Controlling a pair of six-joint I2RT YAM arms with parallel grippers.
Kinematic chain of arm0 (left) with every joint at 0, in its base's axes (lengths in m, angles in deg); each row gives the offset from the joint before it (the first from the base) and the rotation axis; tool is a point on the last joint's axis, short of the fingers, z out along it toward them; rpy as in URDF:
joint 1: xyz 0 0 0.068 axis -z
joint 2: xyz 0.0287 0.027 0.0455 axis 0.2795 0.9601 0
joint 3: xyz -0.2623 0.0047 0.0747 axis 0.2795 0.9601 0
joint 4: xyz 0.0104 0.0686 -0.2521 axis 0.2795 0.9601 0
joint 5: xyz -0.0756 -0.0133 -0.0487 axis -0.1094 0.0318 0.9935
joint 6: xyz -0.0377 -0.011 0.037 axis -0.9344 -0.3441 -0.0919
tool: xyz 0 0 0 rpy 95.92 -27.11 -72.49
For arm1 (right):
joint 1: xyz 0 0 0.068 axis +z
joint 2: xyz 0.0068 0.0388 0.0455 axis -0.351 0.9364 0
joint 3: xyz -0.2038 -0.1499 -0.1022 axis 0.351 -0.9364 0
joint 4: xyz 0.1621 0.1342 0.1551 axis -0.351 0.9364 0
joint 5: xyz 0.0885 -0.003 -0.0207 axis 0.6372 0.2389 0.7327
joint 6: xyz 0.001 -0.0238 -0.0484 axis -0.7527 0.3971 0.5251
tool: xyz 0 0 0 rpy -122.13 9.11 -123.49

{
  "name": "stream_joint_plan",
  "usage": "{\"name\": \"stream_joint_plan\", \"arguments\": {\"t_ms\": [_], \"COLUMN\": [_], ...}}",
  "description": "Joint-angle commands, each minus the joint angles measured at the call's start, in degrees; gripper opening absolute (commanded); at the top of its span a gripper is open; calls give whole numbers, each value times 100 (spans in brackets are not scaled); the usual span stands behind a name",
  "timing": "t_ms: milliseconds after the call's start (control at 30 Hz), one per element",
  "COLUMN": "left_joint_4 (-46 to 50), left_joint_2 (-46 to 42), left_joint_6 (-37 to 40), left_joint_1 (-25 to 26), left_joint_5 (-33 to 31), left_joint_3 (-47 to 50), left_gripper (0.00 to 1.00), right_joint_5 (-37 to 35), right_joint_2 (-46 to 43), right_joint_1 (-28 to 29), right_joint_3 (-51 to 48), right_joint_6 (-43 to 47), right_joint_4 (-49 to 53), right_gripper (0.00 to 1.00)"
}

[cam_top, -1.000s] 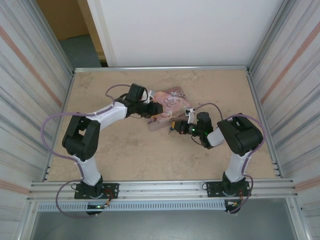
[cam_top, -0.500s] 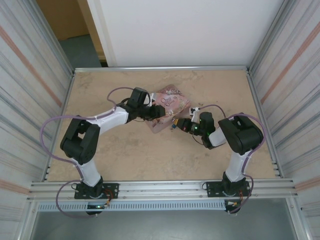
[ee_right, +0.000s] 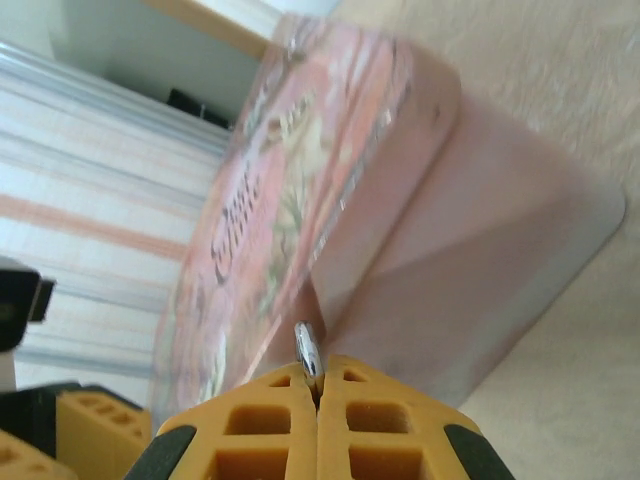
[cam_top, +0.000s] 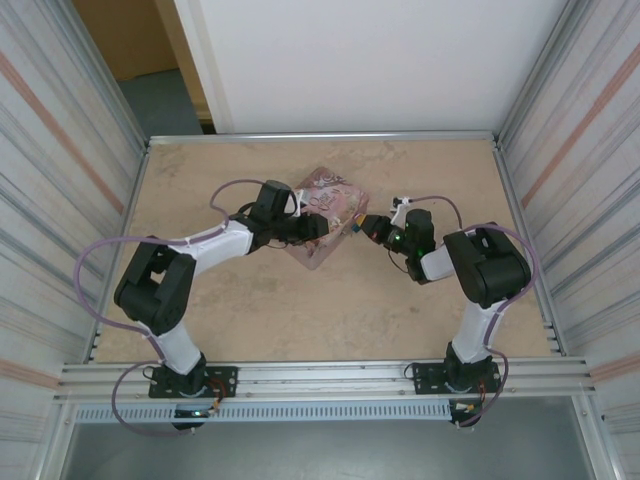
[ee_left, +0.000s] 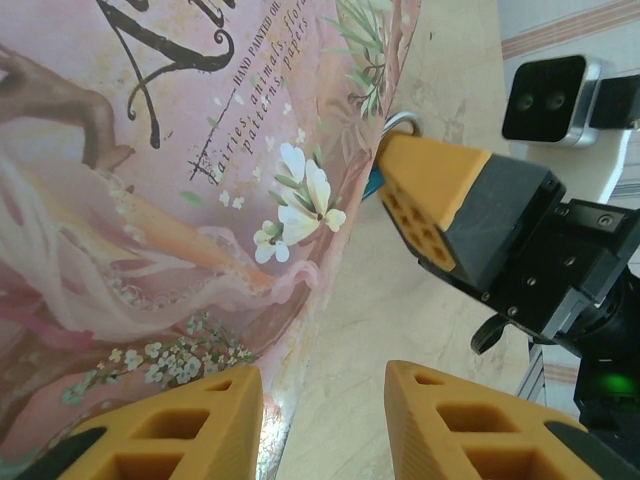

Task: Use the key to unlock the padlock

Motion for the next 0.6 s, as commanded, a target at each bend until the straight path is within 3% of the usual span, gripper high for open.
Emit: {"name": "stream_joint_plan", "arguments": {"t_ms": [0, 567], "left_joint_4": [1232, 1007], "left_joint_2": [271, -5], "left_joint_6": [-100, -153], "left_joint_1": [22, -21], "left_joint_5": [-304, -170], "left_joint_3": [412, 202], "left_gripper": [37, 40], "right_joint_5": [-175, -299], "right_joint_2": [11, -692], "right_joint_1": [26, 17], "right_joint_3": [84, -149], "right_joint_6": [-66, 647], "right_joint_4": [-43, 920], "right_gripper": [0, 0]}}
